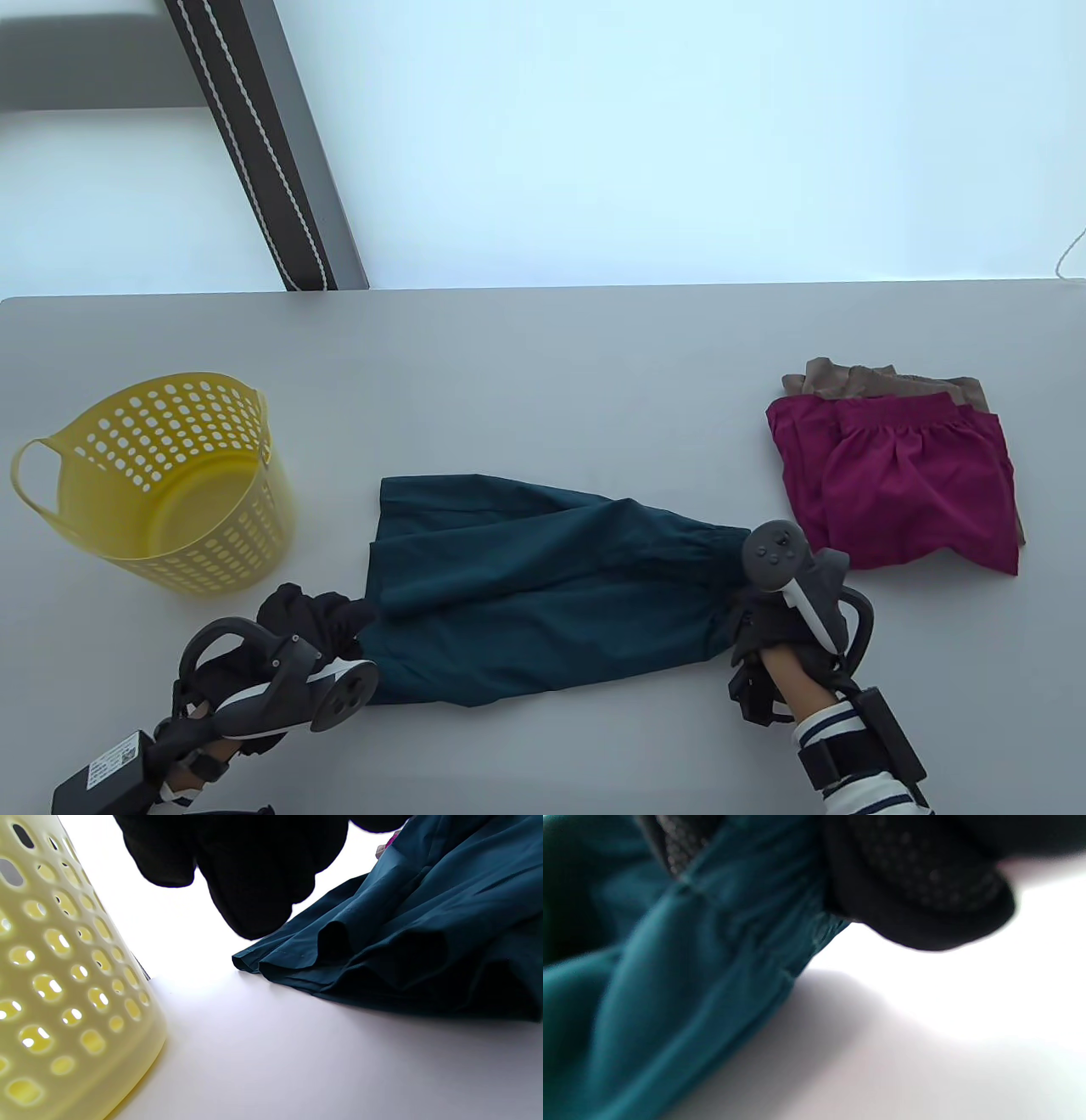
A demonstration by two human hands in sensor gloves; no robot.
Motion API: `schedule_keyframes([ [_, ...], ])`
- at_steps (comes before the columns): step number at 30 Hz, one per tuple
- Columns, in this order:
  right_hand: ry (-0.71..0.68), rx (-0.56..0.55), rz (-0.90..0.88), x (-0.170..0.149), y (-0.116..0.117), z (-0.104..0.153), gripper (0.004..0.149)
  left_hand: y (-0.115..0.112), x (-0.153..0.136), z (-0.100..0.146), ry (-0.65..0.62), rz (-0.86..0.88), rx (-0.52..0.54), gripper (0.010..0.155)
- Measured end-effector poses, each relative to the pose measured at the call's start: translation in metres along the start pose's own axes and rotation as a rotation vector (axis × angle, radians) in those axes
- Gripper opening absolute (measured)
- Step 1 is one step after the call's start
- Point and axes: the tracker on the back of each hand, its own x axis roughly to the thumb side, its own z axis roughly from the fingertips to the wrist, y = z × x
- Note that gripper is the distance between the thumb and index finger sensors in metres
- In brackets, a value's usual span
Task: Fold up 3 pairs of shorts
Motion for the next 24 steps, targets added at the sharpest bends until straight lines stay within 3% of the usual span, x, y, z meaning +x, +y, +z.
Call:
schedule_keyframes([
  [6, -0.075, -0.259, 0.007, 0.023, -0.058, 0.006, 0.061, 0.008, 0.001, 0.003, -0.009, -0.019, 0.046, 0.053],
  [10, -0.185, -0.440, 0.300, 0.078, -0.086, 0.014, 0.060, 0.009, 0.004, 0.005, -0.028, -0.023, 0.046, 0.053],
  [14, -0.343, -0.535, 0.384, 0.148, -0.086, 0.035, 0.060, 0.008, 0.007, 0.008, -0.041, -0.028, 0.046, 0.053],
  [17, -0.514, -0.503, 0.375, 0.195, -0.060, 0.061, 0.063, 0.007, 0.008, 0.009, -0.044, -0.030, 0.041, 0.053],
  [19, -0.623, -0.378, 0.322, 0.212, -0.035, 0.076, 0.065, 0.007, 0.008, 0.009, -0.048, -0.026, 0.034, 0.053],
  [22, -0.862, 0.225, 0.244, 0.230, 0.042, 0.103, 0.078, 0.008, 0.009, 0.010, -0.055, -0.023, 0.026, 0.054],
  [24, -0.893, 0.777, 0.279, 0.224, 0.103, 0.118, 0.090, 0.009, 0.009, 0.010, -0.061, -0.026, 0.020, 0.054],
])
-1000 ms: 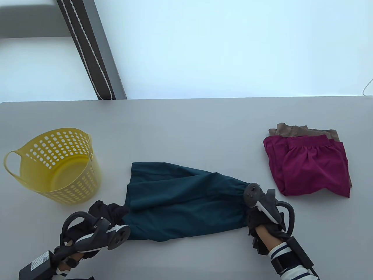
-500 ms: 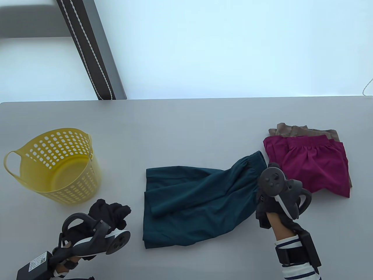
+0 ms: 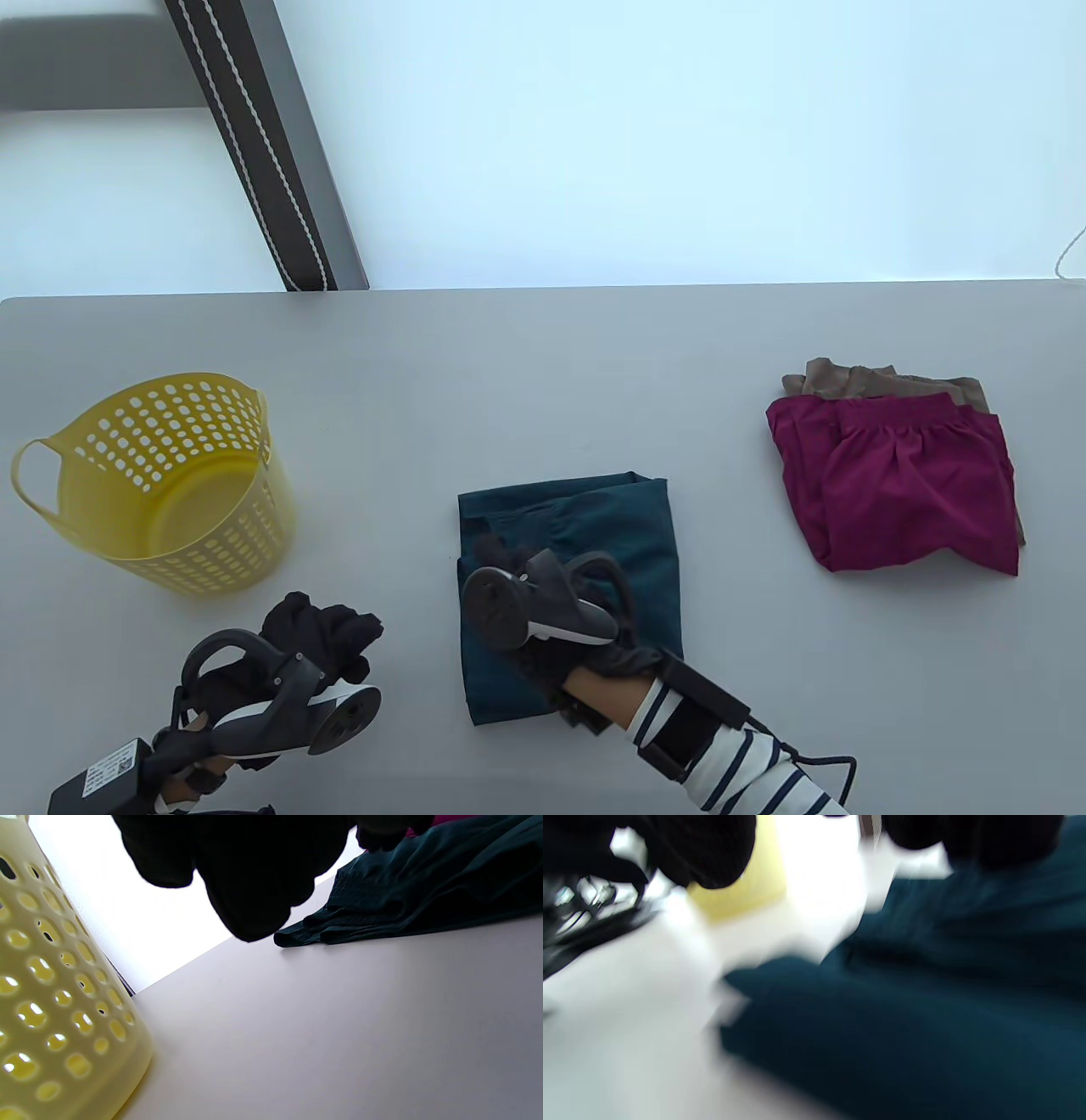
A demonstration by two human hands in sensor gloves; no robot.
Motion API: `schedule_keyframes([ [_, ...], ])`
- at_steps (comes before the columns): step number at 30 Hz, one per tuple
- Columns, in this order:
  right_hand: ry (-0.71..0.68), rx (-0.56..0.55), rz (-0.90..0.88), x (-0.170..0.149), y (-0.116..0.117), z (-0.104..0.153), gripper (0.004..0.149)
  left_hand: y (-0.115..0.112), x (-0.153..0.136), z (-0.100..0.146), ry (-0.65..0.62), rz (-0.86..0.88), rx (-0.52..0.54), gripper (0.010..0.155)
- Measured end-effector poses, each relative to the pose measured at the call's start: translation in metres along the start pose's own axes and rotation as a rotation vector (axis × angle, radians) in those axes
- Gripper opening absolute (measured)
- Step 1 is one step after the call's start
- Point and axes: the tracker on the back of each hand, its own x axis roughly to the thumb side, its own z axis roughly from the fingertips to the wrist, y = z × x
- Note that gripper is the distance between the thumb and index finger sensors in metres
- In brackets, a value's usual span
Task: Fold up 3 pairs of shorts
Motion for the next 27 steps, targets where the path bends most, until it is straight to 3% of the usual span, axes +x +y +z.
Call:
schedule_keyframes([
  [2, -0.051, 0.277, -0.087, -0.003, 0.035, -0.013, 0.097, 0.001, 0.000, 0.000, -0.002, -0.002, -0.005, 0.054],
  [4, -0.015, 0.142, 0.047, 0.000, 0.037, -0.010, 0.096, 0.000, 0.000, 0.000, -0.003, -0.002, -0.006, 0.054],
  [6, -0.046, 0.041, 0.139, 0.001, 0.020, 0.000, 0.096, 0.000, 0.000, 0.000, -0.006, 0.001, -0.010, 0.054],
  [7, -0.073, -0.047, 0.106, 0.002, 0.010, 0.008, 0.096, 0.000, 0.000, 0.000, -0.007, 0.003, -0.013, 0.054],
  [8, -0.100, -0.247, 0.075, 0.002, -0.004, 0.020, 0.095, -0.001, 0.001, -0.001, -0.011, 0.006, -0.019, 0.054],
  [10, -0.112, -0.514, 0.111, -0.001, -0.026, 0.038, 0.092, 0.000, 0.001, -0.001, -0.014, 0.009, -0.026, 0.054],
  [13, 0.050, -0.853, 0.291, -0.025, -0.060, 0.068, 0.091, 0.000, 0.000, -0.001, -0.010, 0.008, -0.027, 0.054],
  [15, 0.222, -0.970, 0.333, -0.059, -0.079, 0.083, 0.093, 0.002, -0.002, -0.001, -0.001, 0.011, -0.021, 0.053],
  [16, 0.258, -0.973, 0.321, -0.067, -0.082, 0.085, 0.094, 0.002, -0.002, -0.001, 0.000, 0.012, -0.020, 0.053],
  [19, 0.468, -0.829, -0.009, -0.139, -0.090, 0.090, 0.099, 0.002, -0.002, -0.002, -0.001, 0.013, -0.018, 0.052],
  [21, 0.557, -0.614, -0.413, -0.191, -0.079, 0.084, 0.099, 0.001, -0.001, -0.003, -0.006, 0.008, -0.024, 0.052],
  [23, 0.580, -0.409, -0.679, -0.221, -0.063, 0.076, 0.100, 0.001, 0.000, -0.004, -0.009, 0.007, -0.028, 0.052],
  [25, 0.608, -0.315, -0.785, -0.239, -0.045, 0.065, 0.103, 0.000, 0.000, -0.005, -0.010, 0.007, -0.035, 0.051],
  [27, 0.608, -0.292, -0.730, -0.237, -0.040, 0.053, 0.103, -0.001, -0.001, -0.006, -0.010, 0.010, -0.042, 0.051],
])
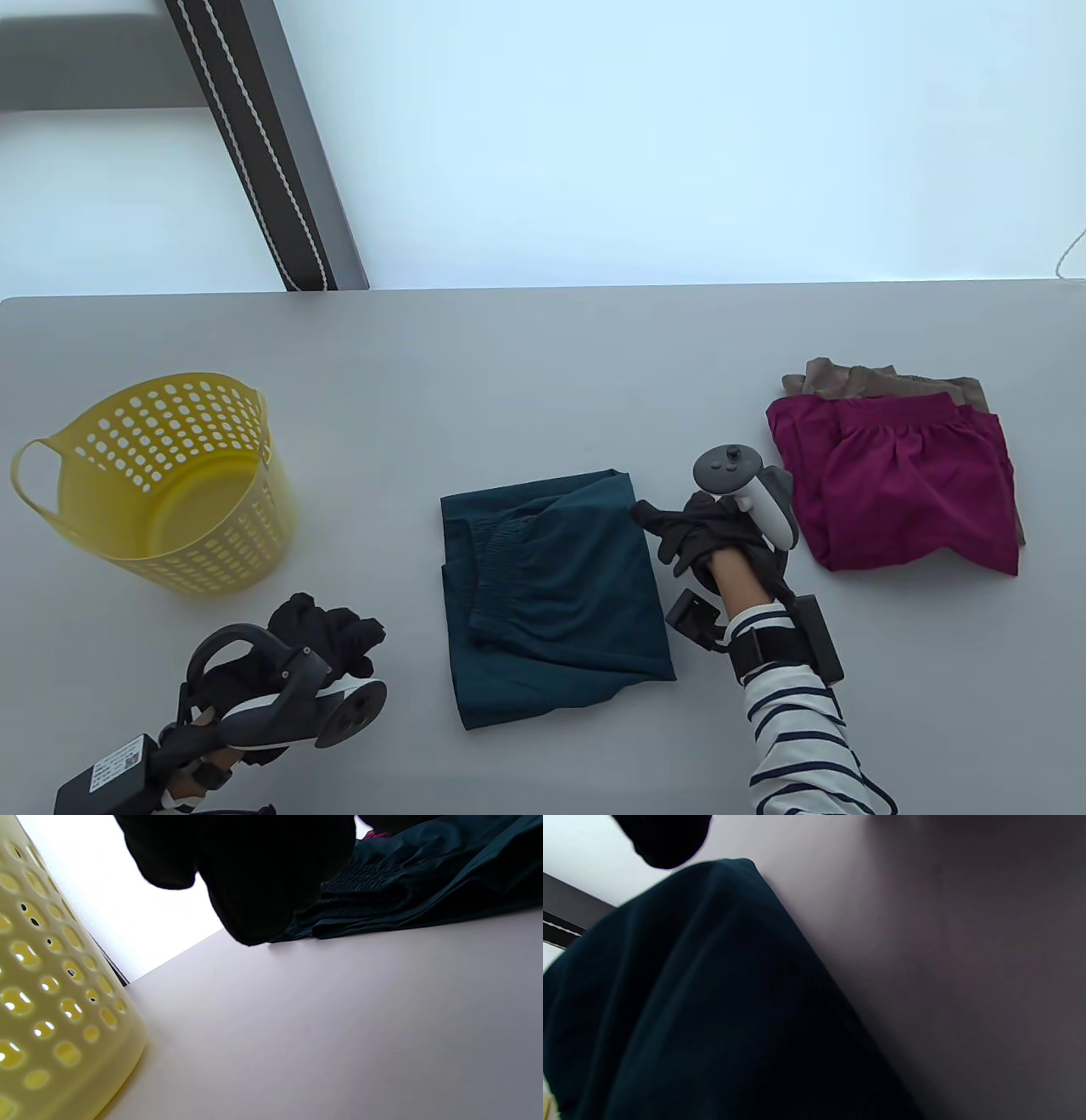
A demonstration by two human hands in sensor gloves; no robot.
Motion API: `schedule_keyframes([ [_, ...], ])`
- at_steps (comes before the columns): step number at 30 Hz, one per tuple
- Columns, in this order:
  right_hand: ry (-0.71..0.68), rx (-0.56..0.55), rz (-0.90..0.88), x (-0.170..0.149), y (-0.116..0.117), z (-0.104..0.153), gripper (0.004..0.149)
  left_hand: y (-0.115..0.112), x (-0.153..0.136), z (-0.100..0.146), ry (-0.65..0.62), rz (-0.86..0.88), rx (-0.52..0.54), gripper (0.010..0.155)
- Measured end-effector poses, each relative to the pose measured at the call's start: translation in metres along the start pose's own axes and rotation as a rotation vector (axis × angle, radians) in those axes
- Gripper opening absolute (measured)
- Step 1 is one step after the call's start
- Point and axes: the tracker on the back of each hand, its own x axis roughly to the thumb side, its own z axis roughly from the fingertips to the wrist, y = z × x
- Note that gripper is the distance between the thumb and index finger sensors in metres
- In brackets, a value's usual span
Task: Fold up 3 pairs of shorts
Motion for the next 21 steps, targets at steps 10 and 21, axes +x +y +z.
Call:
schedule_keyframes([
  [10, -0.050, -0.238, 0.278, 0.044, 0.029, -0.012, 0.074, -0.006, -0.002, -0.004, -0.001, 0.014, -0.038, 0.051],
  [21, -0.118, -0.282, 0.132, 0.050, 0.025, 0.005, 0.041, -0.004, -0.002, -0.002, -0.015, 0.009, -0.044, 0.051],
])
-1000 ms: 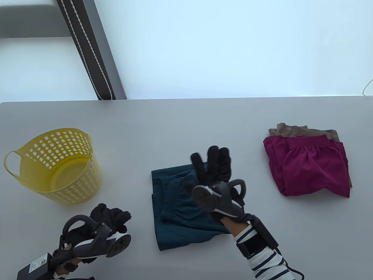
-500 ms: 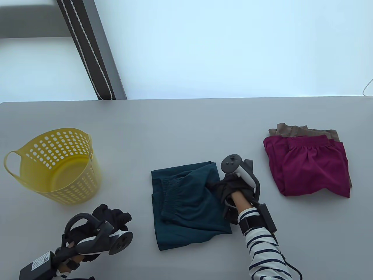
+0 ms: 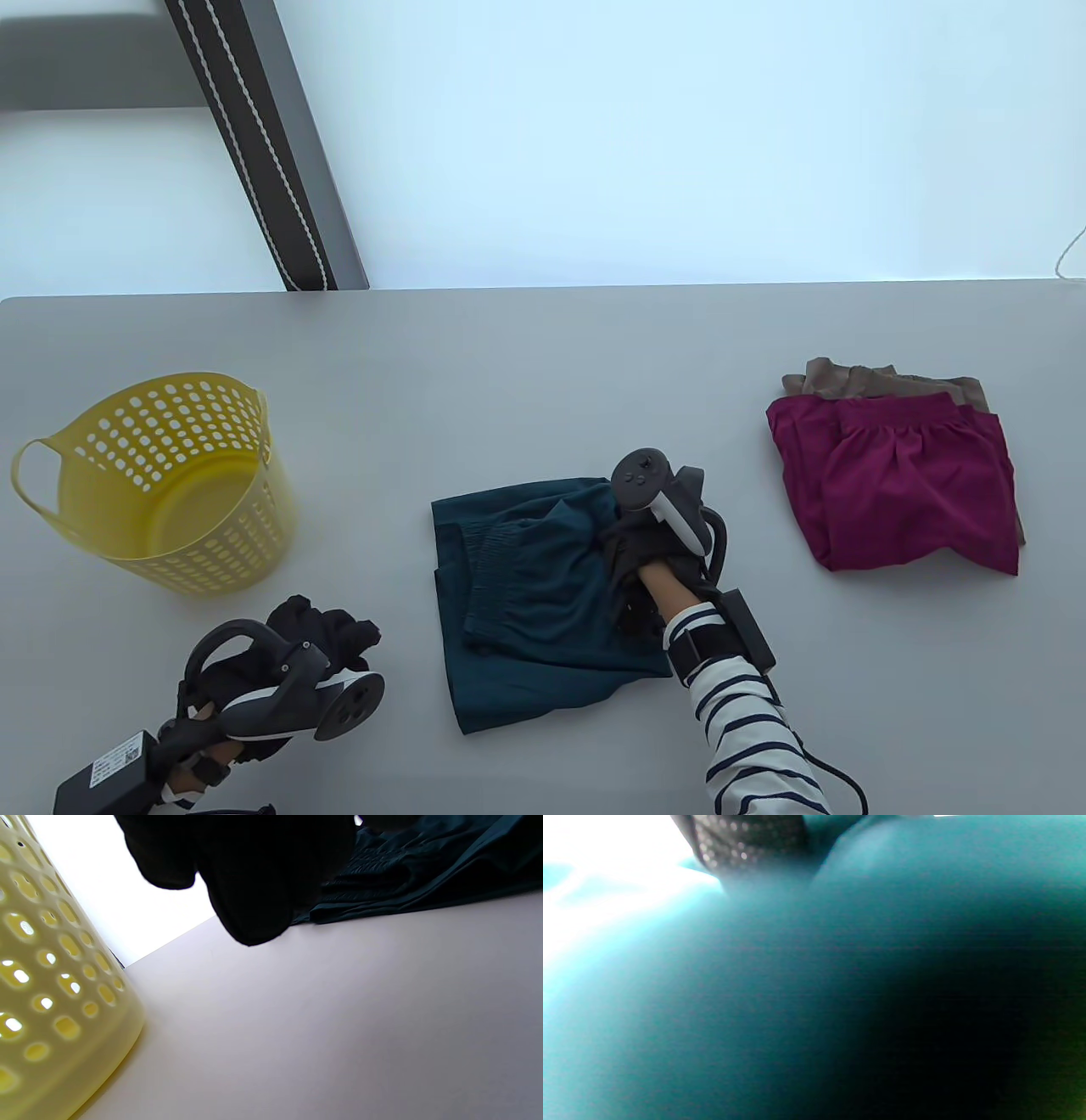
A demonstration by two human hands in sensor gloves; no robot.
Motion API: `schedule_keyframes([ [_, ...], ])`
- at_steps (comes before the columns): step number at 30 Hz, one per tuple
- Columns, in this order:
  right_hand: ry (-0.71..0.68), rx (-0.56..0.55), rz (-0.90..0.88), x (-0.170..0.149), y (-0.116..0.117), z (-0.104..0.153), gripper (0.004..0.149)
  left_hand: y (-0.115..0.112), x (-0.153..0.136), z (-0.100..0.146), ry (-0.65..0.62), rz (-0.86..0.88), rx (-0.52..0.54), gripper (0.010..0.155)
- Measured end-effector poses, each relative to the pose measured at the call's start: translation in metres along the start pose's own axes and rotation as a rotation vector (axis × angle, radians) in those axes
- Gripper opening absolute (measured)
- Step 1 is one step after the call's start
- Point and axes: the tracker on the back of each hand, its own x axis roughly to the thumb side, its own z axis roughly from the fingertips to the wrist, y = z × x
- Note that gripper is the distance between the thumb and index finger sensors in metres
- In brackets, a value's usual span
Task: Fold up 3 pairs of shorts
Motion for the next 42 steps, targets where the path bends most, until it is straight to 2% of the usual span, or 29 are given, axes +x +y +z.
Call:
schedule_keyframes([
  [5, -0.089, 0.078, -0.335, -0.004, -0.042, 0.033, 0.042, 0.001, 0.001, 0.001, -0.012, 0.000, 0.008, 0.051],
  [9, -0.198, 0.184, -0.470, -0.017, -0.086, 0.067, 0.042, 0.006, 0.003, 0.005, -0.037, 0.026, 0.010, 0.051],
  [12, -0.205, 0.145, -0.548, -0.029, -0.118, 0.091, 0.042, 0.011, 0.008, 0.009, -0.064, 0.044, 0.026, 0.052],
  [13, -0.201, 0.112, -0.578, -0.034, -0.133, 0.101, 0.041, 0.013, 0.010, 0.010, -0.067, 0.032, 0.034, 0.052],
  [16, -0.165, 0.015, -0.596, -0.044, -0.159, 0.111, 0.042, 0.014, 0.011, 0.010, -0.062, 0.000, 0.046, 0.052],
  [19, -0.120, -0.079, -0.646, -0.053, -0.180, 0.111, 0.042, 0.011, 0.009, 0.008, -0.055, 0.011, 0.029, 0.052],
  [22, -0.080, -0.242, -0.735, -0.062, -0.205, 0.105, 0.043, 0.007, 0.006, 0.005, -0.042, 0.026, 0.009, 0.052],
  [25, -0.114, -0.388, -0.814, -0.070, -0.228, 0.100, 0.043, 0.003, 0.003, 0.003, -0.028, 0.021, -0.002, 0.052],
  [28, -0.191, -0.461, -0.922, -0.082, -0.246, 0.098, 0.042, 0.001, 0.001, 0.001, -0.022, 0.022, -0.010, 0.052],
  [31, -0.238, -0.505, -1.028, -0.101, -0.253, 0.093, 0.042, -0.001, 0.000, -0.001, -0.020, 0.026, -0.017, 0.052],
  [34, -0.161, -0.519, -1.088, -0.137, -0.246, 0.084, 0.042, -0.003, -0.001, -0.002, -0.023, 0.025, -0.026, 0.052],
  [38, 0.081, -0.553, -1.032, -0.187, -0.220, 0.075, 0.045, -0.003, -0.001, -0.002, -0.022, 0.027, -0.032, 0.052],
  [39, 0.184, -0.546, -0.964, -0.200, -0.212, 0.074, 0.047, -0.003, -0.001, -0.002, -0.022, 0.027, -0.033, 0.052],
  [41, 0.410, -0.500, -0.699, -0.231, -0.193, 0.080, 0.052, -0.003, 0.000, -0.002, -0.025, 0.026, -0.037, 0.052],
  [42, 0.460, -0.482, -0.650, -0.236, -0.190, 0.082, 0.053, -0.003, 0.000, -0.002, -0.025, 0.026, -0.038, 0.052],
])
